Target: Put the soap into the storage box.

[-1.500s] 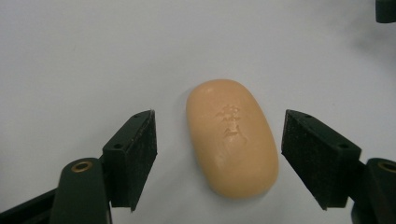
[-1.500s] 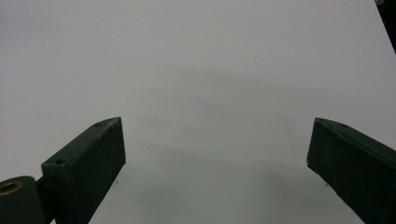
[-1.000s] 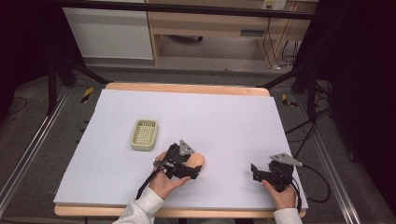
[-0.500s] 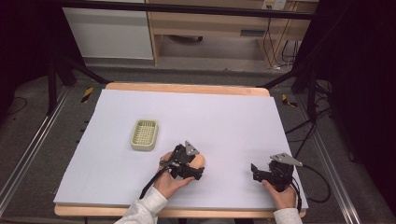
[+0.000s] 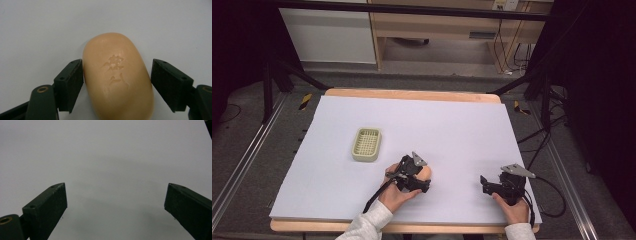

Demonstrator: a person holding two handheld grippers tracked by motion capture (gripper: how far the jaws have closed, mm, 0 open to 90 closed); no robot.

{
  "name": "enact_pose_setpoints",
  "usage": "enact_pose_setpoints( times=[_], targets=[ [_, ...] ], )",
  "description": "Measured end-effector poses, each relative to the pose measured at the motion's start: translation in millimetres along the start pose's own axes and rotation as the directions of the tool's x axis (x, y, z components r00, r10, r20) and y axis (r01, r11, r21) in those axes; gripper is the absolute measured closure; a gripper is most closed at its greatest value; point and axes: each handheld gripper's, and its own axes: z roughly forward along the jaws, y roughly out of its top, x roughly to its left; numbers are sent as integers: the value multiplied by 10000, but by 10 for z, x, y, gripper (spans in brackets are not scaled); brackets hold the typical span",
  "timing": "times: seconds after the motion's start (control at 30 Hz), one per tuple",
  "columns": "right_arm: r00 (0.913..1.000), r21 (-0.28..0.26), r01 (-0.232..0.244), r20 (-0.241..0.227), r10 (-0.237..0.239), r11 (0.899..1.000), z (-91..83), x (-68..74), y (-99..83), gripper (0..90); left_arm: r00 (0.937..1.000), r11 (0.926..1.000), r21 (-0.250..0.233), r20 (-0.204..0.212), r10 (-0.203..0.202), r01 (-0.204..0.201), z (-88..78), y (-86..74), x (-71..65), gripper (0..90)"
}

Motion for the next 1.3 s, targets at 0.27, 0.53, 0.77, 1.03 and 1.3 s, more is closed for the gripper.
enact_pose_setpoints(
  times=[0.27,0.53,0.77,1.03,1.3],
  targets=[
    [10000,30,27,24,-27,10000,5,1,-1,48,10000,9999,92,33,-77,76,32,0,14,259],
    [10000,59,14,-4,-14,10000,6,7,-1,47,9998,9998,154,141,-135,133,41,-1,28,257],
    [10000,40,49,27,-49,10000,5,1,-1,47,9999,9995,286,101,-99,96,20,5,34,270],
    [10000,41,32,11,-32,10000,2,1,0,48,10000,9995,297,-16,52,-51,8,7,33,289],
    [10000,54,50,-3,-50,10000,5,3,1,47,9999,9990,447,-127,10,-4,86,11,14,265]
  ],
)
